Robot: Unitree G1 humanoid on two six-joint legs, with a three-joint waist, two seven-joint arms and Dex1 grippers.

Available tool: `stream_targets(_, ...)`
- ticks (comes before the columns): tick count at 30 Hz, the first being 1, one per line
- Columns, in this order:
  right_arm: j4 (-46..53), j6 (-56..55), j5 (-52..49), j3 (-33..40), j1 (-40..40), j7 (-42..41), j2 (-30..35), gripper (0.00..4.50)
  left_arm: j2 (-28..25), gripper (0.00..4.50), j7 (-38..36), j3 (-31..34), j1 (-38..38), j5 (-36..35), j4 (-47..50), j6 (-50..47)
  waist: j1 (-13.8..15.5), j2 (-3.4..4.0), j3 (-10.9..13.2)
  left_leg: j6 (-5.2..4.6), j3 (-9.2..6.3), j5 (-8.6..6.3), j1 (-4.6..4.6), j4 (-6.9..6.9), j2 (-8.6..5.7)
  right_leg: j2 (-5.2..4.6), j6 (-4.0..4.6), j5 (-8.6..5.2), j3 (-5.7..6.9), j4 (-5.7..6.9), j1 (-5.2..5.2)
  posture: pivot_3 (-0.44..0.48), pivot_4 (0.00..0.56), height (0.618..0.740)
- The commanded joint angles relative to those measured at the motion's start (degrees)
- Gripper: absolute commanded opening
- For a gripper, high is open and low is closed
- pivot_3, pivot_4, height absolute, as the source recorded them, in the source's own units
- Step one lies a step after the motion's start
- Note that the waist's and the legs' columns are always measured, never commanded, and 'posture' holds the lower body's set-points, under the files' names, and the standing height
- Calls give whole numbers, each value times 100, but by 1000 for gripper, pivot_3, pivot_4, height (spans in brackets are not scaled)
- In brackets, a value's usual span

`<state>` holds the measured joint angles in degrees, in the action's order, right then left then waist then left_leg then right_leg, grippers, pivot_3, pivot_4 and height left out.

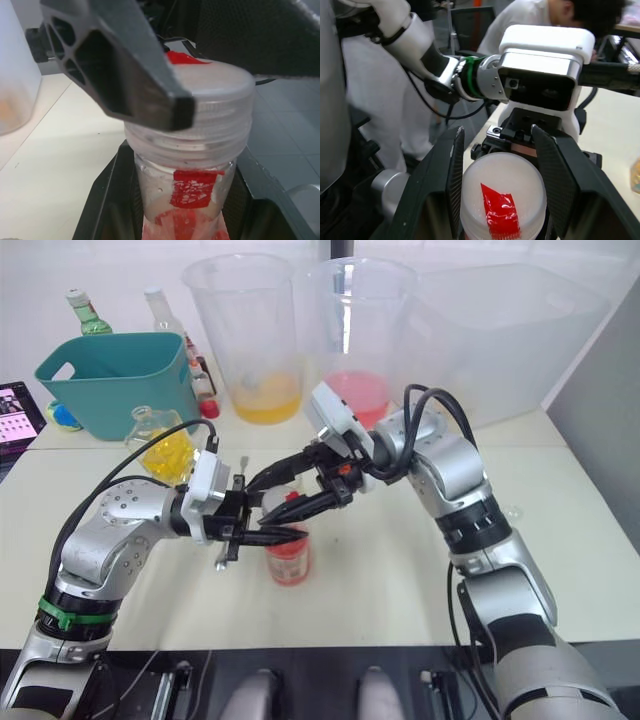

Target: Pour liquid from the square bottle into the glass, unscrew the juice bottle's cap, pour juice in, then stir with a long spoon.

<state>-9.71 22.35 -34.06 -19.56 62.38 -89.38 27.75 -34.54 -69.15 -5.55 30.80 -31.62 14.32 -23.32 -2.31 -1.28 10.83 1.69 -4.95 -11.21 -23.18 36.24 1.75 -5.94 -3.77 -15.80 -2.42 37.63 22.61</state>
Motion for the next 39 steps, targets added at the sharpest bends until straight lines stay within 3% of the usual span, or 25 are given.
stream_targets(1,47,43,-83,-135,186,-312,360,3000,-49,1523,46,21,-91,-62,111,-124,15,0,0,0,-2,0,-1,1,0,0,0,0,1,1,0,0,150,740)
stream_targets(5,406,125,-13,209,-125,-105,518,4408,22,1523,102,3,-86,-73,68,-143,14,0,0,0,-2,0,-11,0,-1,-1,0,0,1,-1,9,0,150,740)
stream_targets(18,3425,2377,-733,1705,-1825,3454,629,4462,226,1523,-120,-140,206,2,-425,12,121,-1,0,0,-2,0,-18,0,-4,-3,0,0,0,-3,11,0,150,740)
stream_targets(28,4131,2989,-945,1673,-2033,4575,413,4462,397,1523,-306,-255,420,136,-790,225,154,-1,0,0,-2,0,-18,4,-4,-3,0,0,0,-10,4,0,150,740)
stream_targets(31,4136,3013,-959,1612,-2050,4618,392,3677,422,1523,-296,-274,366,141,-719,229,148,-1,0,0,-2,0,-16,3,-4,-3,0,0,0,-8,4,0,150,740)
stream_targets(36,3977,2856,-899,1437,-2018,4285,517,1925,374,1523,-277,-233,259,169,-638,270,149,-1,0,0,-2,0,-15,3,-4,-2,0,0,0,-10,3,0,150,740)
stream_targets(37,3911,2774,-862,1395,-1994,4163,538,1696,354,1523,-270,-220,244,186,-637,285,148,-1,0,0,-2,0,-14,3,-4,-3,0,0,0,-10,2,0,150,740)
stream_targets(39,3690,2485,-715,1242,-1889,3770,611,1691,292,1523,-264,-176,208,200,-618,301,147,-1,0,0,-2,0,-11,3,-4,-3,0,0,0,-12,-2,0,150,740)
